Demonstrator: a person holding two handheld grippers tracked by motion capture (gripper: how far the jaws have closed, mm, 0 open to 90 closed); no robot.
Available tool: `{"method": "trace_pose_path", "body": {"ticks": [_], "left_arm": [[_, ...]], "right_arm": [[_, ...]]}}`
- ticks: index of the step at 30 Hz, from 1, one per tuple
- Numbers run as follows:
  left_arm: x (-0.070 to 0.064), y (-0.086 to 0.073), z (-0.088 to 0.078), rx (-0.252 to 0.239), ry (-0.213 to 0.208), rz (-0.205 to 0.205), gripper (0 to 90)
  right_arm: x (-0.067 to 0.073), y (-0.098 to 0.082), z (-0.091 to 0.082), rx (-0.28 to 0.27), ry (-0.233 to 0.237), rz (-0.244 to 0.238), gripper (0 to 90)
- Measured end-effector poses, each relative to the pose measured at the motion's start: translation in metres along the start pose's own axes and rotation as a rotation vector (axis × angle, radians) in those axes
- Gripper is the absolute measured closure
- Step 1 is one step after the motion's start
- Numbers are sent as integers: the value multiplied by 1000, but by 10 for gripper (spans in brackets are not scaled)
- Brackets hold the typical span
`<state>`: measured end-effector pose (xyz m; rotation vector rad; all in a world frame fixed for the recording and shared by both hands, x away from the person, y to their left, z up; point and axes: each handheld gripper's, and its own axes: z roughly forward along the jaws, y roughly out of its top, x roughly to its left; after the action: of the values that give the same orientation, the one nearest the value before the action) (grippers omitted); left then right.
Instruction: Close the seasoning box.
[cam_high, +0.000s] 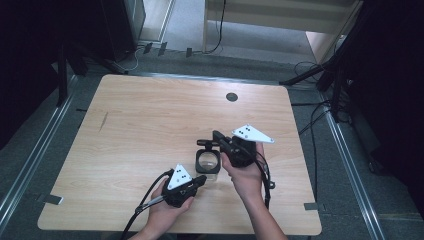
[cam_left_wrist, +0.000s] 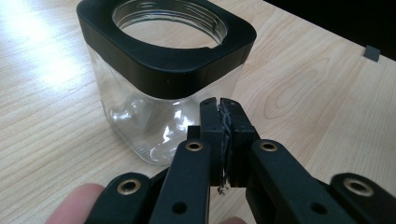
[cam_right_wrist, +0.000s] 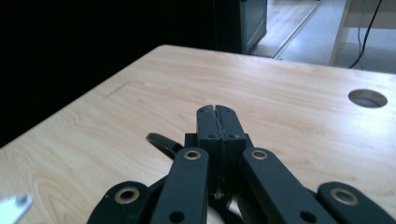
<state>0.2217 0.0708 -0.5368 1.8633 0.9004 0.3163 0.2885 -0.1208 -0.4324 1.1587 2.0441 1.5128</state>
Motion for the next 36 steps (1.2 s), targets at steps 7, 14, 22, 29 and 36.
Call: {"method": "trace_pose_path", "body": {"ticks": [7, 14, 22, 29, 36], "left_arm": [[2, 1, 0, -6, 0, -6, 895], [4, 0, -3, -15, -4, 2, 878], [35, -7, -38, -99, -13, -57, 655], [70, -11, -77, -116, 71, -119, 251], [108, -27, -114, -162, 139, -160, 106]], "right_arm": [[13, -49, -3, 86, 0, -44, 900], [14, -63, -5, 48, -17, -40, 900], [-4, -52, -24, -17, -53, -16, 523], [-32, -53, -49, -61, -96, -3, 279], [-59, -66, -71, -54, -168, 25, 264]]}}
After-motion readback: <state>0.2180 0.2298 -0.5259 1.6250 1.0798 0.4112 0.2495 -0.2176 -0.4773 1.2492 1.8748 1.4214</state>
